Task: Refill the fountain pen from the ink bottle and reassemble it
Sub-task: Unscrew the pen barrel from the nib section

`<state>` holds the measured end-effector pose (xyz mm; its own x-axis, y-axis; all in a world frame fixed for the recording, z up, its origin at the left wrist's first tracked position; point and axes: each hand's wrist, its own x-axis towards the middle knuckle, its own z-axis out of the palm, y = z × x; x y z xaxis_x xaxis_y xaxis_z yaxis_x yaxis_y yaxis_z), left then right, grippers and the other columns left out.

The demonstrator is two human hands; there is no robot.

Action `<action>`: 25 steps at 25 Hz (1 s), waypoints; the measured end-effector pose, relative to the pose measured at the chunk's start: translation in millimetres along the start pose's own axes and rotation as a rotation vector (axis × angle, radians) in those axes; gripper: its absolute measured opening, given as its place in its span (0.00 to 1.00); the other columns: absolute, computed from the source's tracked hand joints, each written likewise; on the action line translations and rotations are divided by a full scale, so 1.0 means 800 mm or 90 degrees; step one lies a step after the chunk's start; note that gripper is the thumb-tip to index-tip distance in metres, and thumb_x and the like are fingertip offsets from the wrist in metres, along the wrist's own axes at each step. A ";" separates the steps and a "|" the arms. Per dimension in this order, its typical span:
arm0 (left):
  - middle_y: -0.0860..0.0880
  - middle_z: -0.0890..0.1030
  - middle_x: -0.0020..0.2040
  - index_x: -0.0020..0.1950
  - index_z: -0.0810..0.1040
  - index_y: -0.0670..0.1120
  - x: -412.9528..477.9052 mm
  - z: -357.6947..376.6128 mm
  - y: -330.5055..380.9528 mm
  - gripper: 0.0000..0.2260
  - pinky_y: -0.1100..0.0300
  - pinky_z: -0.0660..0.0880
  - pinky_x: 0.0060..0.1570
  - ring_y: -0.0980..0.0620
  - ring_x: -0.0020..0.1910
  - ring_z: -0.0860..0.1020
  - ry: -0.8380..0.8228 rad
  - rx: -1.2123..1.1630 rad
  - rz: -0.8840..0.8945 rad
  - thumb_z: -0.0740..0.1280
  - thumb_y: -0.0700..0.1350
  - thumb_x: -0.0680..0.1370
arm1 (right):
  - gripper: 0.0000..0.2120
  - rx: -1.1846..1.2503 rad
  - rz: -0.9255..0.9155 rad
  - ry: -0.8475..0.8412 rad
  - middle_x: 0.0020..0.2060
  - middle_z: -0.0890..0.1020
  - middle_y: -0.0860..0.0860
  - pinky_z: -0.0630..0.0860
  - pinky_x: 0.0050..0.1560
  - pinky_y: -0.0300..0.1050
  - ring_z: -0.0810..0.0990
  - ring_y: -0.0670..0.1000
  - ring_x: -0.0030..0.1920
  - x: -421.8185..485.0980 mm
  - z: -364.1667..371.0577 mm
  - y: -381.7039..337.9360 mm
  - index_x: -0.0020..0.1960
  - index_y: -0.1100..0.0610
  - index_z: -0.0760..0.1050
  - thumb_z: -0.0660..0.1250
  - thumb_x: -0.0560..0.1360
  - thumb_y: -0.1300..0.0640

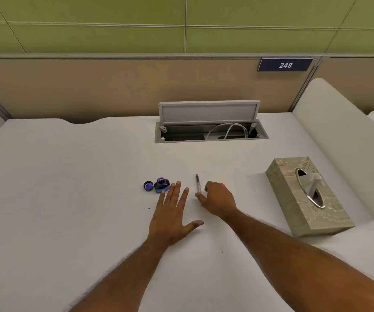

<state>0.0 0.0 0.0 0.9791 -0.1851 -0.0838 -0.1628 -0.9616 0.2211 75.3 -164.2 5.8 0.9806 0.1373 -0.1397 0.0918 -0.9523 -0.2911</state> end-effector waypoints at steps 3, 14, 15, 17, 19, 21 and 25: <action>0.49 0.35 0.79 0.79 0.40 0.52 0.001 0.003 0.003 0.46 0.47 0.43 0.77 0.50 0.77 0.35 -0.001 0.007 0.005 0.46 0.78 0.70 | 0.23 0.001 0.026 -0.035 0.52 0.82 0.53 0.77 0.55 0.47 0.81 0.53 0.51 0.016 0.002 -0.011 0.58 0.57 0.75 0.63 0.75 0.39; 0.55 0.38 0.78 0.79 0.43 0.53 -0.001 -0.015 -0.004 0.40 0.59 0.38 0.74 0.58 0.76 0.37 0.049 -0.122 0.019 0.52 0.71 0.75 | 0.09 0.266 0.068 0.023 0.33 0.81 0.49 0.79 0.39 0.46 0.80 0.49 0.35 0.005 -0.002 -0.018 0.42 0.59 0.79 0.69 0.73 0.52; 0.56 0.41 0.79 0.79 0.45 0.53 -0.003 -0.018 -0.003 0.38 0.60 0.41 0.74 0.60 0.77 0.39 0.054 -0.177 0.019 0.53 0.69 0.76 | 0.08 0.308 0.058 0.037 0.33 0.82 0.49 0.80 0.40 0.48 0.81 0.49 0.34 -0.002 -0.001 -0.016 0.41 0.58 0.79 0.70 0.72 0.53; 0.59 0.45 0.79 0.79 0.47 0.53 -0.008 -0.023 -0.003 0.35 0.61 0.48 0.75 0.62 0.77 0.44 0.046 -0.304 0.011 0.55 0.65 0.77 | 0.08 0.382 0.029 0.038 0.31 0.82 0.50 0.81 0.39 0.49 0.82 0.50 0.33 -0.019 -0.002 -0.014 0.40 0.57 0.79 0.71 0.72 0.53; 0.60 0.51 0.78 0.79 0.50 0.53 -0.012 -0.029 -0.001 0.33 0.63 0.52 0.73 0.63 0.76 0.50 0.024 -0.429 -0.013 0.57 0.62 0.78 | 0.08 0.443 0.004 0.033 0.30 0.82 0.50 0.81 0.38 0.50 0.81 0.50 0.31 -0.035 -0.004 -0.014 0.41 0.57 0.78 0.70 0.73 0.53; 0.59 0.61 0.76 0.77 0.58 0.51 -0.012 -0.034 0.005 0.27 0.64 0.58 0.71 0.61 0.74 0.59 0.029 -0.564 -0.063 0.58 0.58 0.80 | 0.07 0.487 -0.030 0.022 0.30 0.83 0.50 0.81 0.38 0.50 0.81 0.49 0.30 -0.052 -0.005 -0.017 0.42 0.57 0.78 0.70 0.74 0.53; 0.51 0.79 0.64 0.67 0.74 0.47 -0.010 -0.049 0.020 0.16 0.54 0.71 0.67 0.53 0.66 0.74 0.047 -0.852 -0.157 0.54 0.48 0.84 | 0.07 0.528 -0.088 0.024 0.31 0.83 0.50 0.81 0.40 0.52 0.82 0.51 0.32 -0.082 -0.001 -0.028 0.43 0.57 0.79 0.71 0.74 0.53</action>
<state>-5.7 -6.2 42.7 0.9763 0.0132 -0.2160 0.2163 -0.0288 0.9759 8.8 -152.1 22.6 0.9764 0.2148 -0.0242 0.0692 -0.4165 -0.9065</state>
